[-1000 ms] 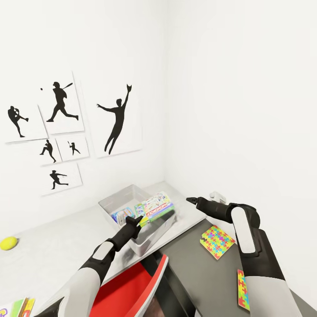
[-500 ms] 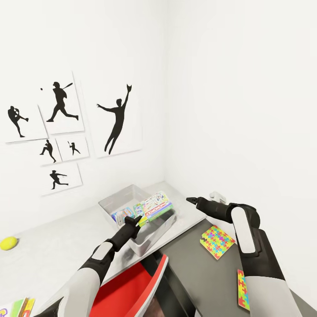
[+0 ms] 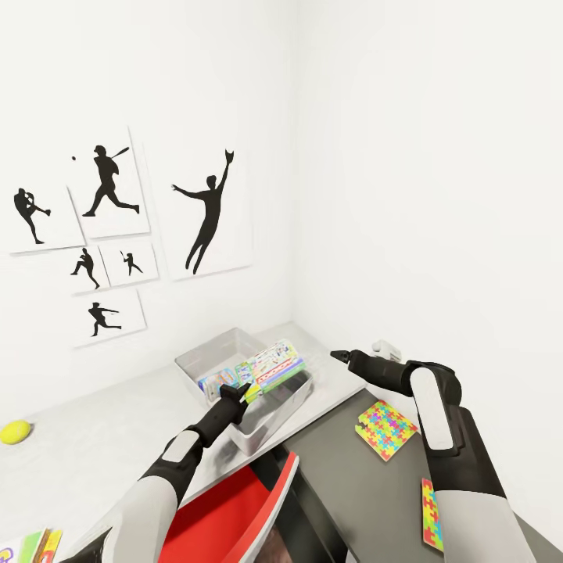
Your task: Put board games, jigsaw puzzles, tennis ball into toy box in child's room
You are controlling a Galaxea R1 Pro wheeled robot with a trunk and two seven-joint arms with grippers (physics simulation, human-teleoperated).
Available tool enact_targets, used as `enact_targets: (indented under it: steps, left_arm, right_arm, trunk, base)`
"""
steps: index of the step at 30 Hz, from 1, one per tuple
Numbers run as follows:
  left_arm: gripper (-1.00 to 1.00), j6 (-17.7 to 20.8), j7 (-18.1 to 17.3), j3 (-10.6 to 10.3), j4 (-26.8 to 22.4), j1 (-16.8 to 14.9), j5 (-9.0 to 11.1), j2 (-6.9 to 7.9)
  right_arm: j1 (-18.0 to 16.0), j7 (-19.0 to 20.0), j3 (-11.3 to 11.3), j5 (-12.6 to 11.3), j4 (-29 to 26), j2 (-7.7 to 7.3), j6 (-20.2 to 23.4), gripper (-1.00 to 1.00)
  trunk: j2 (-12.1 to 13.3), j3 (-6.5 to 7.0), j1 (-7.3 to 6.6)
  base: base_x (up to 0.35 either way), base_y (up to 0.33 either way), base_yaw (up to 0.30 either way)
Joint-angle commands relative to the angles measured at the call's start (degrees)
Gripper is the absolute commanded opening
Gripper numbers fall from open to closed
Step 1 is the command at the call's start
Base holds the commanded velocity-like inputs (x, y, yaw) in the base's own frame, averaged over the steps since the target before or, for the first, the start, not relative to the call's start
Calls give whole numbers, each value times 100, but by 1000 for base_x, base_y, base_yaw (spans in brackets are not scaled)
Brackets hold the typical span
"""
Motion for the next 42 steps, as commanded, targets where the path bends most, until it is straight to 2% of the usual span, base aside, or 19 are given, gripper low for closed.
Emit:
enact_targets:
  steps: [1,20,23,25,26,42]
  left_arm:
    - [-100,46,0,29,-2,-2,26,-4]
    - [-100,44,13,126,-2,4,26,-4]
    - [-100,44,16,309,-2,28,26,-4]
    - [-100,44,17,357,-2,31,23,-4]
    - [100,44,17,367,-2,32,22,-4]
    - [100,44,17,426,-2,35,17,-4]
  right_arm:
    - [-4,-25,-12,-34,-3,5,26,100]
    - [-4,-22,-12,-34,-3,5,26,100]
    - [-4,-23,-12,-34,-3,5,26,100]
    - [-4,-23,-12,-34,-3,5,26,100]
    - [-4,-22,-12,-34,-3,5,26,100]
    - [-4,-24,-12,-34,-3,5,26,100]
  trunk:
    - [-7,-5,3]
    - [-7,-5,3]
    - [-7,-5,3]
    - [-7,-5,3]
    - [-7,-5,3]
    - [-7,-5,3]
  base:
    - [0,0,0]
    - [0,0,0]
    - [0,0,0]
    - [0,0,0]
    - [0,0,0]
    - [0,0,0]
